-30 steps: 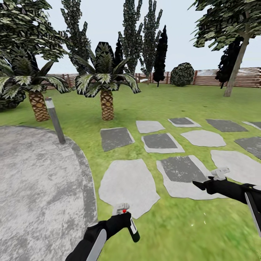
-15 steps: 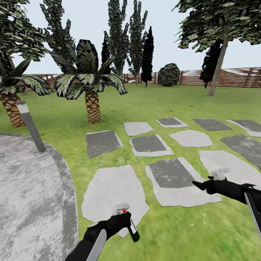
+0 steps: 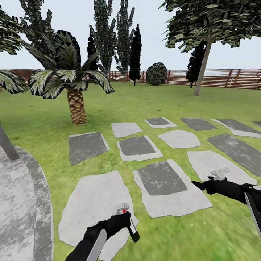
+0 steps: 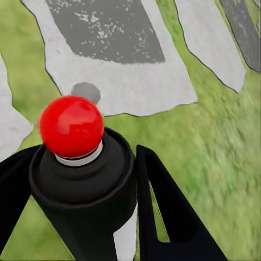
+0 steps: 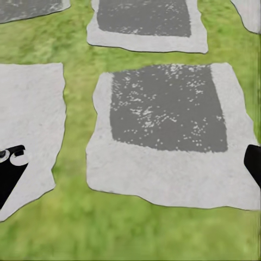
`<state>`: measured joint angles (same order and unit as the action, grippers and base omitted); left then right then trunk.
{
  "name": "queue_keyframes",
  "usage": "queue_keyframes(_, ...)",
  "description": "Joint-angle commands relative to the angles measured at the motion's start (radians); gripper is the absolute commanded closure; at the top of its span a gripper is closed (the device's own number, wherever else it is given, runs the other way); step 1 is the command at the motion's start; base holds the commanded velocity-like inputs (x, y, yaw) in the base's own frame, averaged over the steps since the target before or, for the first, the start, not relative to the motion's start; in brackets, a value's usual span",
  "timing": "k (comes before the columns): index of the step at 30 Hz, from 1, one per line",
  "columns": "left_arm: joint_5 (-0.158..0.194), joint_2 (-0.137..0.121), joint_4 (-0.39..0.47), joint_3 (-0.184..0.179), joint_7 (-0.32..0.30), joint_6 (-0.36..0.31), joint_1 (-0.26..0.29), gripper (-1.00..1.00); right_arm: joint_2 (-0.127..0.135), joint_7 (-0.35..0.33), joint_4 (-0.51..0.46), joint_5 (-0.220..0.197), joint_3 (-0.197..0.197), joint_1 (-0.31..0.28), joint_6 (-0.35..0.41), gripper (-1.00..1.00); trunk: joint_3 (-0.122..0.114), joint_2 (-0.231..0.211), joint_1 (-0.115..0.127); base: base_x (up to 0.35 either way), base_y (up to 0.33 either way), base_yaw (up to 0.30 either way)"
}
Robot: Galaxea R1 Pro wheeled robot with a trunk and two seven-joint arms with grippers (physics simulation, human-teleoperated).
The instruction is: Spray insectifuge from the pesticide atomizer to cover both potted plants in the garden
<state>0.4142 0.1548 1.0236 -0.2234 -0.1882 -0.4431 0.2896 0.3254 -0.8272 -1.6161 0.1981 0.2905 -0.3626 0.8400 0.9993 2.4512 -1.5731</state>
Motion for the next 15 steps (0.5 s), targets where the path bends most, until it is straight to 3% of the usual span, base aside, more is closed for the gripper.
queue_keyframes(1,0.006,0.000,0.001,0.001,0.000,-0.006,0.000,1.00,0.000,-0.010,-0.001,0.011,0.001,-0.001,0.002,-1.00,0.001,0.000,0.000,0.325,-0.109,-0.192)
queue_keyframes(15,0.005,0.000,-0.003,0.001,0.000,-0.005,0.000,1.00,0.000,-0.010,-0.001,0.011,0.001,0.000,0.001,-1.00,0.001,0.000,0.000,0.325,-0.112,-0.194)
